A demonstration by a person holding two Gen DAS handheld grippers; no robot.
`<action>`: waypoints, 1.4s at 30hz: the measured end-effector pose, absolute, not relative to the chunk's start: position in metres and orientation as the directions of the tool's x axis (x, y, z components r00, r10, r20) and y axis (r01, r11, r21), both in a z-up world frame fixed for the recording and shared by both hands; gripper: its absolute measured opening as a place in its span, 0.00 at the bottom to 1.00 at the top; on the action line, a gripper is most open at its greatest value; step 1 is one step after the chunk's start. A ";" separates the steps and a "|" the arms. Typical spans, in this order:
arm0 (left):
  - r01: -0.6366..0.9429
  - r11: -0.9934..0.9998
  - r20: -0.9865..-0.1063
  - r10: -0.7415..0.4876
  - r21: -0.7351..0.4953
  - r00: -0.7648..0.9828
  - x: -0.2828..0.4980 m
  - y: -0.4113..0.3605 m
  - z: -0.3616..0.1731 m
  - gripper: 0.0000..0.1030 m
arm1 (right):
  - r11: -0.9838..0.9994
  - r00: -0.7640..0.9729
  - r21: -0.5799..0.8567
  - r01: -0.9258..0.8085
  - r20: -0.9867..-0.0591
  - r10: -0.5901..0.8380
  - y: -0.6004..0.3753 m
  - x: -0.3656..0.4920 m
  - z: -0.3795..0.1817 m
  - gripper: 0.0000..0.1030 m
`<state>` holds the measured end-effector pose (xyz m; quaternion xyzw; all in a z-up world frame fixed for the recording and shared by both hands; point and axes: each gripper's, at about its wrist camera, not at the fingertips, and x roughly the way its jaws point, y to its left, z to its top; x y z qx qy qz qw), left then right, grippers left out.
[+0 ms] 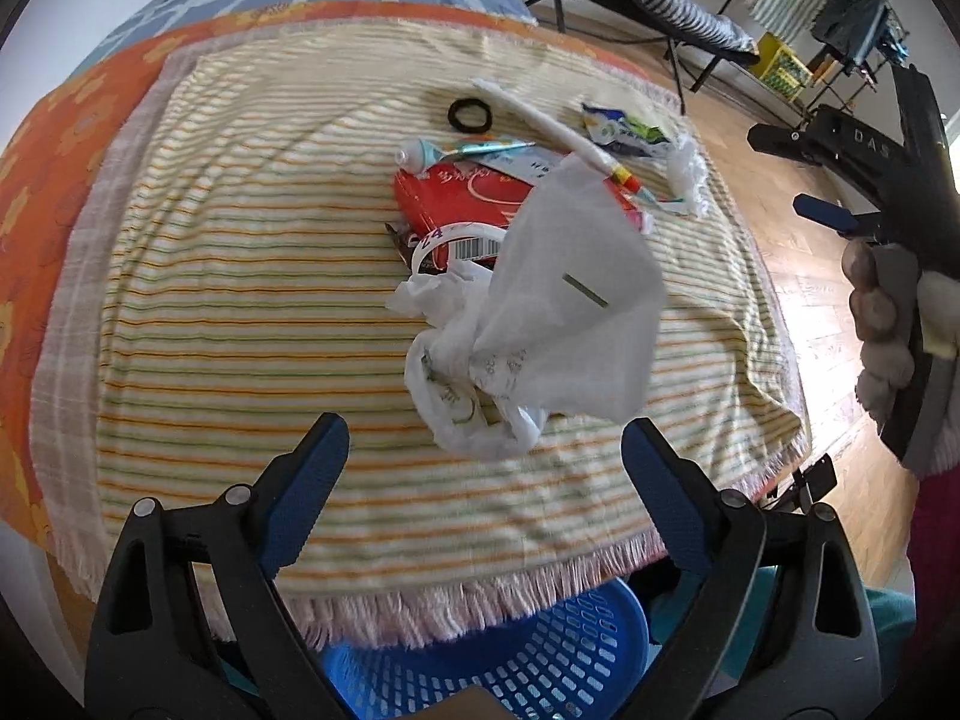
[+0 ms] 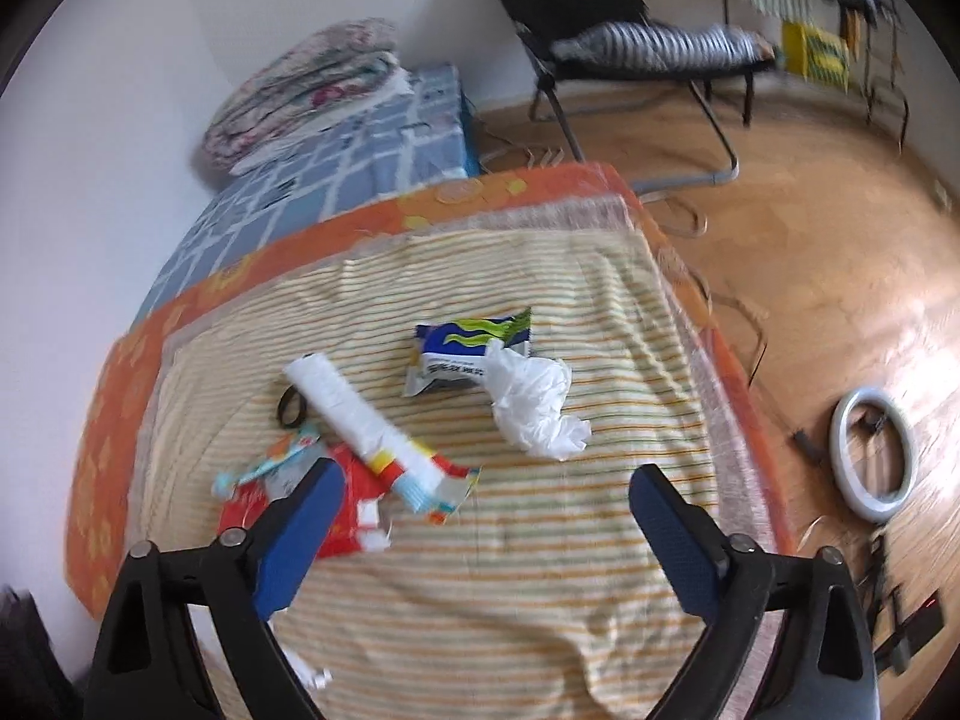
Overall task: Collect trash
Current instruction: 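Reach the left gripper to the white plastic bag while the right gripper grasps the tissue, then carry the bag and tissue to the blue basket and release both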
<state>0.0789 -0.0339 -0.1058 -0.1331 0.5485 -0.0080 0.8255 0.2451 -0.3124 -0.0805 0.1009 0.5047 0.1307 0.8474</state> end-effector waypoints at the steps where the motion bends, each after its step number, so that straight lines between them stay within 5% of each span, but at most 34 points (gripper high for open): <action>1: -0.140 0.963 -0.906 -0.161 -0.231 0.392 0.082 -0.034 -0.108 0.92 | 0.943 0.446 0.316 -0.106 -0.832 0.329 -0.314 0.251 -0.085 0.92; 9: -0.177 0.953 -0.914 -0.166 -0.244 0.369 0.098 -0.034 -0.122 0.91 | 0.954 0.440 0.295 -0.053 -0.851 0.287 -0.316 0.288 -0.107 0.89; 22: -0.191 0.939 -0.917 -0.211 -0.286 0.338 0.107 -0.028 -0.135 0.61 | 0.972 0.403 0.226 -0.063 -0.885 0.232 -0.298 0.314 -0.144 0.80; 27: -0.209 0.926 -0.912 -0.233 -0.314 0.338 0.106 -0.023 -0.137 0.51 | 0.974 0.393 0.219 -0.057 -0.892 0.224 -0.295 0.319 -0.148 0.67; 32: -0.195 0.925 -0.906 -0.247 -0.326 0.342 0.102 -0.023 -0.134 0.43 | 0.966 0.369 0.251 -0.065 -0.893 0.257 -0.295 0.318 -0.154 0.39; 42: -0.160 0.930 -0.889 -0.251 -0.331 0.382 0.095 -0.024 -0.121 0.36 | 0.960 0.386 0.256 -0.114 -0.879 0.280 -0.297 0.307 -0.145 0.28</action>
